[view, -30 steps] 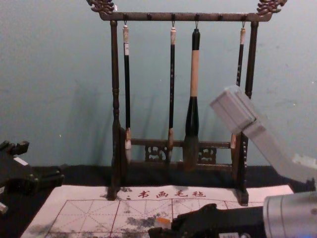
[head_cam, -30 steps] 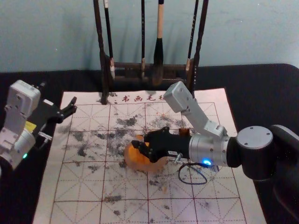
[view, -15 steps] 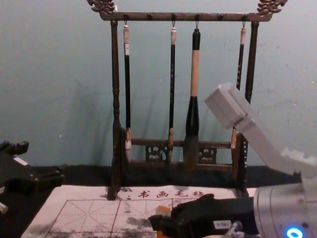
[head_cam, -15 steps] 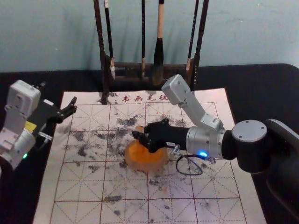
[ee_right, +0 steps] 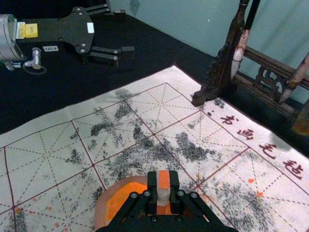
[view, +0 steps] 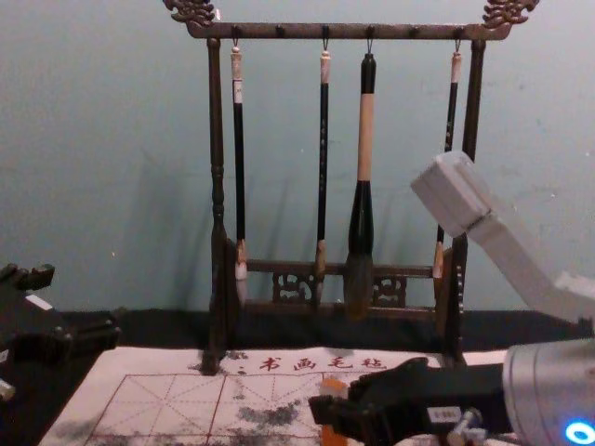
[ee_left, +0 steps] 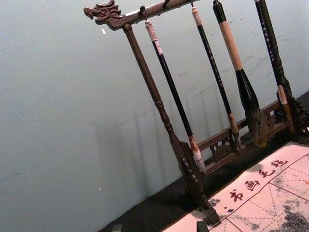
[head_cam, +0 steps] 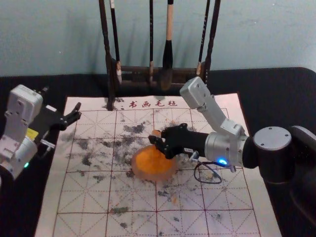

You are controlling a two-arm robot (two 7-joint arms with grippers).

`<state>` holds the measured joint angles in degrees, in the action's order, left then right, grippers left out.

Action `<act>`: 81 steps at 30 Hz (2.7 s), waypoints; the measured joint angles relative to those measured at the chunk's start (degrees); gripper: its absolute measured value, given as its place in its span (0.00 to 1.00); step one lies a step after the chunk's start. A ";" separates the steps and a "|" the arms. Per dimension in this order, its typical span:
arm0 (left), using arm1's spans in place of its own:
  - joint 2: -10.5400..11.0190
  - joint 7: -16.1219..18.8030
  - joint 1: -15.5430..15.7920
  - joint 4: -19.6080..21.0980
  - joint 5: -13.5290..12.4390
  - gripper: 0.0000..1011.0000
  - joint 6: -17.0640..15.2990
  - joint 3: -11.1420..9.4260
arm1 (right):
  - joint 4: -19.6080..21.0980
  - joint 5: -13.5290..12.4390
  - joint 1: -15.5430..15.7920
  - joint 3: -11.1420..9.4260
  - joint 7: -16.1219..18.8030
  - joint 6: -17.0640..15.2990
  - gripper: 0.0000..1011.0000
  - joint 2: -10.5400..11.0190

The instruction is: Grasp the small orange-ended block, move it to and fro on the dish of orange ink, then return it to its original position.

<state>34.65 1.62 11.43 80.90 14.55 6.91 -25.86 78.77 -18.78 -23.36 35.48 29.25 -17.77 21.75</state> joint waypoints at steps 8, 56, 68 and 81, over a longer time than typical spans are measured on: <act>0.00 0.00 0.00 0.00 0.00 0.99 0.00 0.00 | 1.84 -0.13 1.39 -0.84 -0.15 -0.29 0.11 1.25; 0.00 0.00 0.00 0.00 0.00 0.99 0.00 0.00 | -0.84 -0.51 -0.56 1.81 1.16 0.26 0.11 -1.46; 0.00 0.00 0.00 0.00 0.00 0.99 0.00 0.00 | -2.13 0.03 -1.09 0.50 0.05 0.47 0.11 -1.82; 0.00 0.00 0.00 0.00 0.00 0.99 0.00 0.00 | -0.73 0.17 0.15 -0.52 -0.32 0.17 0.11 -1.03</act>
<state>34.64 1.62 11.43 80.90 14.55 6.91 -25.86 78.03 -18.60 -23.21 34.96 28.93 -17.60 20.72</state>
